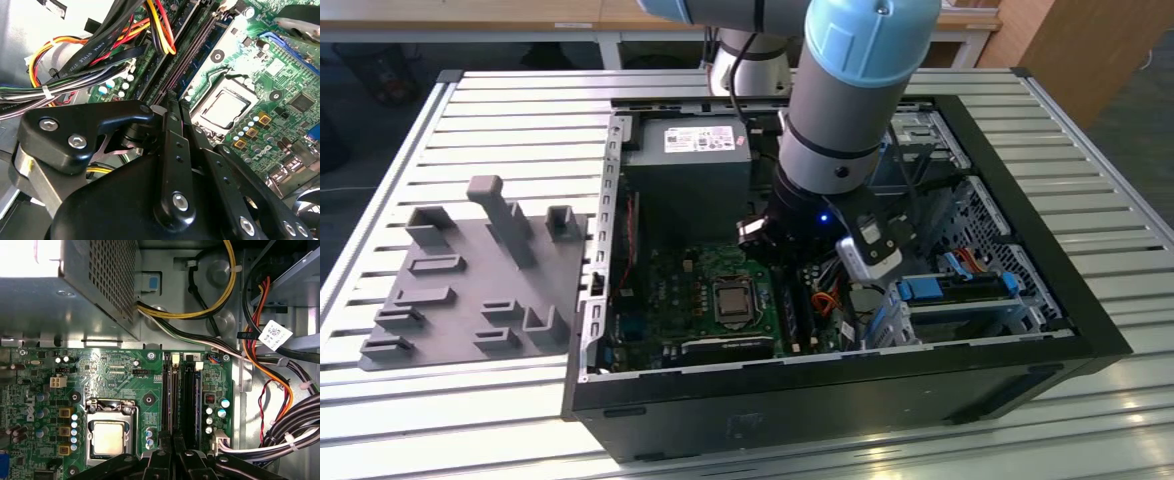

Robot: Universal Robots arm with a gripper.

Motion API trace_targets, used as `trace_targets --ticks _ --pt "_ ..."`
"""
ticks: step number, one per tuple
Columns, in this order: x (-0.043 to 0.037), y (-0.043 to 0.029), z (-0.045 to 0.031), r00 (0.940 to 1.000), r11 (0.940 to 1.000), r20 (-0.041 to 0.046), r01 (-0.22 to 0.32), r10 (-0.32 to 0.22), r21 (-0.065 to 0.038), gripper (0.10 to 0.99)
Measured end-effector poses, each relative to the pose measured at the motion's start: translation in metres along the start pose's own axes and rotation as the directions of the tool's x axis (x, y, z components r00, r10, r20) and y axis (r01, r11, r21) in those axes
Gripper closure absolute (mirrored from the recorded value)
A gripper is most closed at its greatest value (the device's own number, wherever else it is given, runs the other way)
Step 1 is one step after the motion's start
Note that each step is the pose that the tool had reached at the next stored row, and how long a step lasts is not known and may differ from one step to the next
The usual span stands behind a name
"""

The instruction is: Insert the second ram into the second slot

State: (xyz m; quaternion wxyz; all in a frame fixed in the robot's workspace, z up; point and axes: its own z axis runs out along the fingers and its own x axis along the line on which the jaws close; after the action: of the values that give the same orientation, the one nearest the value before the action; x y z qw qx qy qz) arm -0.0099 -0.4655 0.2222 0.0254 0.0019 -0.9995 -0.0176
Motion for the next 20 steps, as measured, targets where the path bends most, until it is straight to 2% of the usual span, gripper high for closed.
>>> trace_targets --ticks 5,20 --pt "-0.0044 0.0 -0.0005 1.0 1.0 -0.0014 0.0 0.0 0.0 0.953" --pt "-0.0042 -0.0002 -0.0004 1.0 1.0 -0.007 0.0 0.0 0.0 0.953"
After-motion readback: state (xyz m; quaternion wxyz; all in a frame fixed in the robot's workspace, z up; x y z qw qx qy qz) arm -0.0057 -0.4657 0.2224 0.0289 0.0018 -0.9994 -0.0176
